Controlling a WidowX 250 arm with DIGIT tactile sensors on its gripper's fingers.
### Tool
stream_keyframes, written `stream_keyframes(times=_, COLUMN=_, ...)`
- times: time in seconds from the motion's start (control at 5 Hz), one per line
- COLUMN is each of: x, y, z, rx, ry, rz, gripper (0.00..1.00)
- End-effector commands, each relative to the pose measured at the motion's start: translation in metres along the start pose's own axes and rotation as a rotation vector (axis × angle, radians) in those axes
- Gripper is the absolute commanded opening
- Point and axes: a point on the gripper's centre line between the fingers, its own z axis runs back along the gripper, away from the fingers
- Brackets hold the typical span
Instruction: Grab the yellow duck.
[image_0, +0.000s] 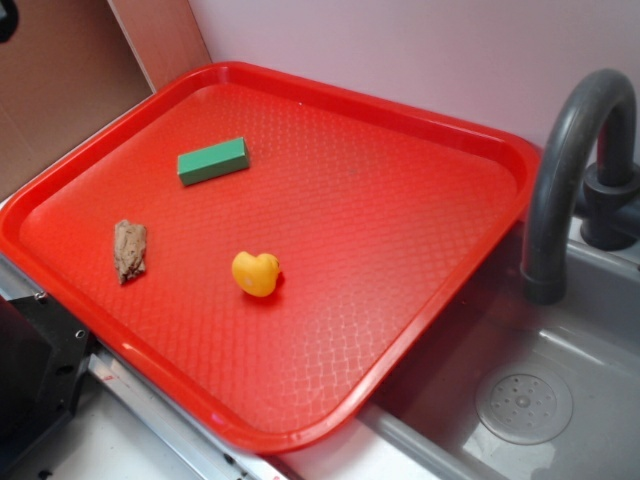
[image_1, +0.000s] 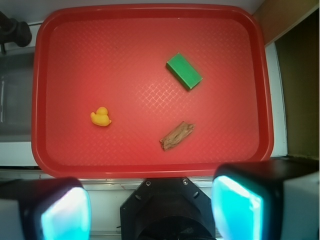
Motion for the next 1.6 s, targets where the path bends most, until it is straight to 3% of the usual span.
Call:
stream_keyframes(times=0.0, x=0.000, y=0.000, z=0.000, rx=0.000, ry=0.000, rz=0.000, gripper=1.00)
stream_keyframes(times=0.2, x=0.005, y=-0.016, z=-0.011, rx=-0.012, ry=-0.025, rz=0.060, gripper=1.00)
stream_keyframes(times=0.6, x=0.022, y=-0.066, z=-0.067, rx=-0.031, ry=-0.076, rz=-0.325, gripper=1.00)
stream_keyframes(times=0.8, x=0.029, y=-0.076, z=-0.110, rx=-0.089, ry=-0.051, rz=-0.565, gripper=1.00)
stream_keyframes(times=1.4, x=0.056, y=-0.065, z=-0.180, rx=0.014, ry=0.057, rz=-0.572, gripper=1.00)
